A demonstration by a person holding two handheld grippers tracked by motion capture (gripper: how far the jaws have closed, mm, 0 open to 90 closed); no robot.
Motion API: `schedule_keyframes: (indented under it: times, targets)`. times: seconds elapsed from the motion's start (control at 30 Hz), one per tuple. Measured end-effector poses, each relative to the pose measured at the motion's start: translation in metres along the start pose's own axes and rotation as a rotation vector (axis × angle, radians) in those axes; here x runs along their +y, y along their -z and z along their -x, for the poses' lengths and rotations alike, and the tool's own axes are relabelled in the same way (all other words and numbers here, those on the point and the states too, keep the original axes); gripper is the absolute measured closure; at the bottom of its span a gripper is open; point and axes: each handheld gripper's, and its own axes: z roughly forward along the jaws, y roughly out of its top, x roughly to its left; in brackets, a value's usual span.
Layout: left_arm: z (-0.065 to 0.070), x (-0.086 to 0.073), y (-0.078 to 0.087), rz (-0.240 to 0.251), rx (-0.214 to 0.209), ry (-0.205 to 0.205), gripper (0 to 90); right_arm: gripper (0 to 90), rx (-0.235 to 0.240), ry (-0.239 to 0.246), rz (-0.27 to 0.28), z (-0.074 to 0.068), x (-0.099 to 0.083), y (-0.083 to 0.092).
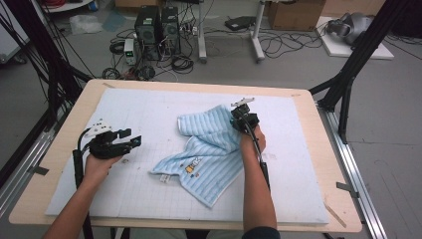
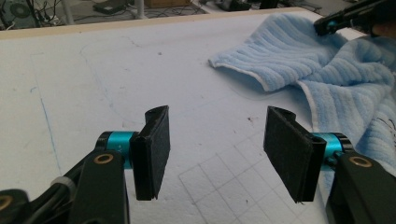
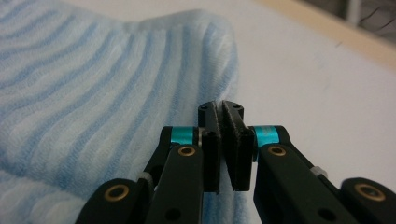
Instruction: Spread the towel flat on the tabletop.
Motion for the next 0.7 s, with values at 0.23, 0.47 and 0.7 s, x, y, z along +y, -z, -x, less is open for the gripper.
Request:
schedule_keyframes:
  times: [0.23,0.47,0.7]
  targets:
    - [0.000,0.000,-0.001,-0.003,-0.003,0.000,41.2,82.4,0.235,0.129,-0.004,-0.027,-0.001,-0.009]
    - [0.001,0.000,-0.001,-0.004,-0.005,-0.001,41.2,64.0,0.332,0.076,-0.013,-0.027,-0.005,-0.017]
    - [0.001,0.000,-0.002,-0.005,-0.007,-0.002,41.2,72.6,0.209,-0.180,0.106,0.017,-0.010,0.000]
